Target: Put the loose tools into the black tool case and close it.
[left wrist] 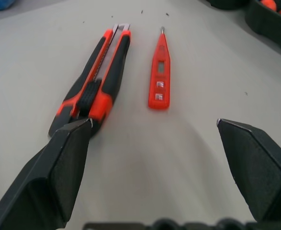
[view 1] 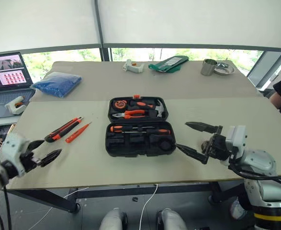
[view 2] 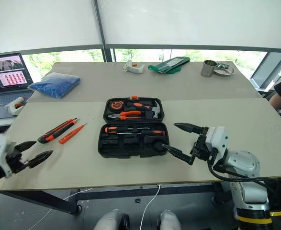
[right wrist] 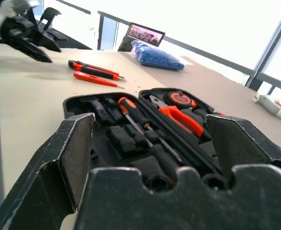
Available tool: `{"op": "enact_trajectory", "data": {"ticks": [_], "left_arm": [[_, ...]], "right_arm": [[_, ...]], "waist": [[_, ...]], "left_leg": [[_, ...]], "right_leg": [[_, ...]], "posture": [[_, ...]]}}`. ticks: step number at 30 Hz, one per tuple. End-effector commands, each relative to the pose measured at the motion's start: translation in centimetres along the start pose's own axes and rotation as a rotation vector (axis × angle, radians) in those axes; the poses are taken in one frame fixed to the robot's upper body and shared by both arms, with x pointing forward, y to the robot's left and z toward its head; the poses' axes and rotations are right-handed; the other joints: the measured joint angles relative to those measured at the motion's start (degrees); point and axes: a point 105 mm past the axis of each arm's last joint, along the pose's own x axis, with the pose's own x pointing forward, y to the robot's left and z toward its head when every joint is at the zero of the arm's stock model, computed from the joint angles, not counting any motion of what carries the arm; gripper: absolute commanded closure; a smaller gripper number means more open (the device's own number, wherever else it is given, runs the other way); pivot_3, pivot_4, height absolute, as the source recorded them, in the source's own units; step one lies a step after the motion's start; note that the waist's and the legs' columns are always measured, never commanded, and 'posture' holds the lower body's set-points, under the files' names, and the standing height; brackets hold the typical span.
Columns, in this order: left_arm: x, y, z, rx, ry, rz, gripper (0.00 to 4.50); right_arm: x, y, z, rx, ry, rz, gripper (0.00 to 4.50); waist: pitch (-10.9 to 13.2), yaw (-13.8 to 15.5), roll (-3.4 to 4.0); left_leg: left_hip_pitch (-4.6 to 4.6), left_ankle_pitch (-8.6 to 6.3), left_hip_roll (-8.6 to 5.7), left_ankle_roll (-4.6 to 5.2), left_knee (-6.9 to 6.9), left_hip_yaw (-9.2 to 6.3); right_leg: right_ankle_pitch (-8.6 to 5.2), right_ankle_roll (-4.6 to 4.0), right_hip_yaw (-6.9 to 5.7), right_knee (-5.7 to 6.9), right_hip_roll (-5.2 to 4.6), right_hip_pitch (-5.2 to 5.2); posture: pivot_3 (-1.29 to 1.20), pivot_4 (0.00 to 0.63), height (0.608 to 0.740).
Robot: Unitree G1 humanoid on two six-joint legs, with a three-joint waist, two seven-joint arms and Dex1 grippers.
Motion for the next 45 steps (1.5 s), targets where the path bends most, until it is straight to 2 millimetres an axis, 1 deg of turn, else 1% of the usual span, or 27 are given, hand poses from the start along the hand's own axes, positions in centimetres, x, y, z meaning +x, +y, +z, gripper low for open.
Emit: {"op": "enact_trajectory", "data": {"ticks": [1,2,5,8,13,16,18,20,22,23,24,27,28,29,31,33,34,36,38,41,43,45], "left_arm": [[2.3,-0.6,1.3,0.009,0.062,-0.022,0.00],[3.0,-0.8,1.0,0.002,0.094,-0.031,0.00],[4.7,-1.3,0.3,-0.005,0.168,-0.074,0.00],[6.1,-1.7,0.1,-0.004,0.210,-0.083,0.00],[6.7,-1.3,-0.6,-0.017,0.243,-0.059,0.00],[7.1,-1.8,-1.6,-0.044,0.270,-0.086,0.00],[7.4,-2.0,-2.0,-0.052,0.280,-0.093,0.54],[7.6,-2.1,-2.2,-0.057,0.285,-0.092,1.04],[7.7,-1.9,-2.3,-0.063,0.278,-0.088,1.79],[7.7,-1.8,-2.4,-0.069,0.273,-0.086,2.05],[7.6,-1.7,-2.3,-0.067,0.259,-0.089,2.50],[7.8,-1.6,-1.0,-0.068,0.147,-0.100,3.49],[7.8,-1.8,0.0,-0.074,0.098,-0.119,3.87],[7.7,-2.1,0.8,-0.086,0.063,-0.152,3.87],[7.7,-3.3,3.0,-0.027,0.006,-0.254,3.87],[7.9,-5.3,5.6,0.057,-0.059,-0.377,3.87],[8.0,-6.7,7.1,0.104,-0.095,-0.447,3.87],[8.1,-9.4,8.9,0.221,-0.116,-0.584,3.87],[8.1,-11.9,9.5,0.335,-0.086,-0.704,3.87],[8.5,-14.6,9.2,0.454,-0.012,-0.824,3.87],[9.1,-15.9,8.5,0.537,0.053,-0.867,3.87],[9.8,-16.4,7.9,0.589,0.104,-0.871,3.87]], "right_arm": [[0.7,0.0,1.4,-0.039,-0.048,0.017,0.18],[0.9,0.0,1.5,-0.041,-0.053,0.021,0.18],[1.4,0.0,2.1,-0.048,-0.069,0.030,0.18],[1.7,0.1,2.6,-0.056,-0.078,0.041,0.18],[1.7,0.2,3.1,-0.059,-0.078,0.034,0.18],[1.5,0.2,3.0,-0.056,-0.070,0.023,0.18],[1.5,0.2,3.1,-0.055,-0.068,0.021,0.00],[1.4,0.3,3.0,-0.058,-0.062,0.025,0.00],[1.4,0.4,3.0,-0.065,-0.056,0.033,0.00],[1.4,0.4,3.1,-0.068,-0.055,0.035,0.00],[1.3,0.4,3.1,-0.072,-0.052,0.039,0.00],[1.3,0.5,3.1,-0.076,-0.050,0.045,0.00],[1.2,0.5,3.1,-0.075,-0.049,0.046,0.00],[1.2,0.5,3.1,-0.075,-0.049,0.047,0.00],[0.9,0.4,3.2,-0.065,-0.048,0.053,0.00],[0.3,0.6,2.9,-0.019,-0.005,0.090,0.00],[-0.1,0.5,2.8,-0.022,0.020,0.097,0.00],[-0.8,-0.3,2.7,-0.038,0.049,0.076,0.00],[-1.3,-1.0,2.7,-0.046,0.073,0.056,0.00],[-1.7,-1.4,2.5,-0.047,0.099,0.056,0.00],[-1.6,-1.4,2.3,-0.044,0.120,0.071,0.00],[-1.7,-1.2,2.1,-0.036,0.142,0.084,0.00]], "waist": [[-0.01,-0.17,-0.02],[-0.01,-0.35,-0.02],[-0.02,-0.85,-0.03],[0.00,-1.00,-0.07],[0.01,-0.66,-0.08],[0.01,-0.47,-0.08],[0.00,-0.32,-0.07],[-0.01,-0.26,-0.07],[-0.02,-0.20,-0.06],[-0.03,-0.21,-0.07],[-0.03,-0.20,-0.07],[-0.03,-0.13,-0.07],[-0.03,-0.05,-0.08],[-0.03,0.01,-0.09],[-0.01,0.06,-0.13],[0.04,0.19,-0.21],[0.07,0.35,-0.26],[0.07,0.59,-0.32],[0.06,0.61,-0.33],[0.05,0.26,-0.31],[0.05,-0.15,-0.32],[0.06,-0.20,-0.33]], "left_leg": [[-0.02,0.12,0.01,0.25,0.00,0.01],[-0.02,0.23,0.00,0.47,0.00,0.01],[-0.02,0.08,0.03,0.39,-0.02,0.07],[-0.02,0.06,0.05,0.34,-0.02,0.09],[0.04,0.10,0.09,0.29,0.04,0.05],[0.10,0.12,0.13,0.27,0.06,0.05],[0.18,0.15,0.14,0.25,0.06,0.05],[0.19,0.19,0.15,0.23,0.06,0.05],[0.20,0.19,0.15,0.23,0.06,0.05],[0.20,0.19,0.14,0.24,0.07,0.05],[0.20,0.19,0.14,0.24,0.07,0.06],[0.19,0.19,0.14,0.25,0.07,0.06],[0.18,0.19,0.13,0.26,0.07,0.06],[0.16,0.19,0.12,0.27,0.07,0.05],[0.11,0.19,0.12,0.28,0.11,0.05],[0.05,0.19,0.12,0.28,0.15,0.04],[0.02,0.19,0.11,0.29,0.16,0.03],[-0.07,0.20,0.11,0.30,0.24,0.00],[-0.16,0.19,0.09,0.35,0.31,-0.01],[-0.13,0.17,0.01,0.41,0.32,0.01],[-0.11,0.16,0.04,0.41,0.32,0.02],[-0.11,0.18,0.09,0.39,0.32,0.01]], "right_leg": [[0.04,-0.07,0.03,0.02,0.06,0.00],[0.09,-0.17,0.04,0.05,0.08,0.00],[0.08,-0.20,0.15,0.06,0.29,-0.04],[0.06,-0.20,0.17,0.03,0.48,-0.05],[-0.04,-0.07,0.17,0.06,0.50,0.00],[-0.06,-0.03,0.25,0.06,0.49,0.04],[-0.07,-0.02,0.27,0.10,0.49,0.08],[-0.06,-0.03,0.28,0.11,0.49,0.08],[-0.06,-0.03,0.31,0.12,0.48,0.08],[-0.06,-0.03,0.31,0.12,0.47,0.08],[-0.06,-0.04,0.32,0.12,0.47,0.09],[-0.02,-0.10,0.33,0.11,0.46,0.08],[0.01,-0.14,0.33,0.11,0.45,0.09],[0.07,-0.24,0.31,0.11,0.43,0.08],[0.07,-0.25,0.28,0.11,0.43,0.07],[0.07,-0.24,0.24,0.10,0.44,0.04],[0.08,-0.25,0.22,0.10,0.42,0.04],[0.09,-0.27,0.18,0.08,0.43,0.04],[0.09,-0.25,0.19,0.05,0.45,0.03],[0.09,-0.21,0.30,0.03,0.48,0.05],[0.06,-0.18,0.36,0.05,0.61,0.04],[0.00,-0.09,0.36,0.07,0.72,0.02]], "posture": [[0.00,0.150,0.740],[0.00,0.150,0.740],[0.00,0.150,0.740],[0.00,0.150,0.740],[0.00,0.150,0.740],[0.00,0.150,0.740],[0.00,0.150,0.740],[0.00,0.150,0.740],[0.00,0.150,0.740],[0.00,0.150,0.740],[0.00,0.150,0.740],[0.00,0.150,0.740],[0.00,0.150,0.740],[0.00,0.150,0.740],[0.00,0.150,0.740],[0.00,0.150,0.740],[0.00,0.150,0.740],[0.00,0.150,0.740],[0.00,0.150,0.740],[0.00,0.150,0.740],[0.00,0.150,0.740],[0.00,0.150,0.740]]}}
